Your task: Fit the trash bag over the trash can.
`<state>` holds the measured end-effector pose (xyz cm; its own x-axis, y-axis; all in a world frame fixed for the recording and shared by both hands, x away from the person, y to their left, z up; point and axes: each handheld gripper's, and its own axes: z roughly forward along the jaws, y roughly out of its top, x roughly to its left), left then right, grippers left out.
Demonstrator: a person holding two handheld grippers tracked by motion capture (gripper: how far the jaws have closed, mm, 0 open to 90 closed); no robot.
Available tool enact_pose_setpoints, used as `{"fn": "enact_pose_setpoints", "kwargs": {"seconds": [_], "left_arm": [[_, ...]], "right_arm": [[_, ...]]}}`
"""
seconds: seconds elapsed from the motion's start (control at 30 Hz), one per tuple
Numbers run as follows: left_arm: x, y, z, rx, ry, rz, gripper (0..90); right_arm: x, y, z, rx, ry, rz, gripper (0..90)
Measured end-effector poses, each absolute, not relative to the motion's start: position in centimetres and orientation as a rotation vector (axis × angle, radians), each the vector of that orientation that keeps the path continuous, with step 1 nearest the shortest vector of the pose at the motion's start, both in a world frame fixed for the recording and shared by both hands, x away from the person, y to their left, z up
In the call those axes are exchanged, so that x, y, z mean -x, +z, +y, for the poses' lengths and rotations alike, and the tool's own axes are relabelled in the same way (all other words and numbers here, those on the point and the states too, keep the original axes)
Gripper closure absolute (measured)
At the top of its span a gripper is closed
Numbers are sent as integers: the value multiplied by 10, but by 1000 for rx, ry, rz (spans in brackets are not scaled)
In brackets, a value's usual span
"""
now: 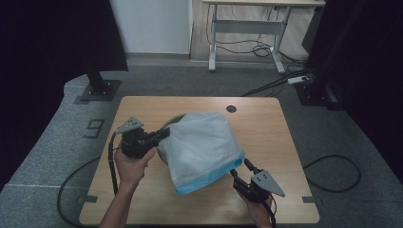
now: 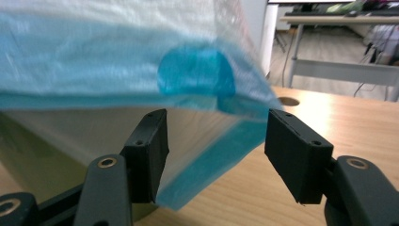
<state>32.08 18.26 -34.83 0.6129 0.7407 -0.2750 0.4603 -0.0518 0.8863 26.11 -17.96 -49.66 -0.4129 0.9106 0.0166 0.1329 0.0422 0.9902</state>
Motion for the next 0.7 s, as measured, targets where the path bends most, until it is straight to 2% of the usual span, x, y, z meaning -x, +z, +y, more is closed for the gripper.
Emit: {"fn": "enact_pose_setpoints", "kwargs": {"seconds": [0.1,0.4,0.6,0.7], "left_arm": [[-321,-348,182,-1693,306,998,894],[-321,-349,185,-1686,303,1003,893],[-320,-348,185,-1683,302,1000,893],[-320,-347,184,-1691,304,995,885]], "right_arm": [[-259,-493,-180,-1065,1437,1597,464],[-258,-488,-190,-1094,1501,1584,787],[-261,-485,-192,-1089,1545,1603,888],[-261,-484,-193,-1103,1549,1602,891]]}}
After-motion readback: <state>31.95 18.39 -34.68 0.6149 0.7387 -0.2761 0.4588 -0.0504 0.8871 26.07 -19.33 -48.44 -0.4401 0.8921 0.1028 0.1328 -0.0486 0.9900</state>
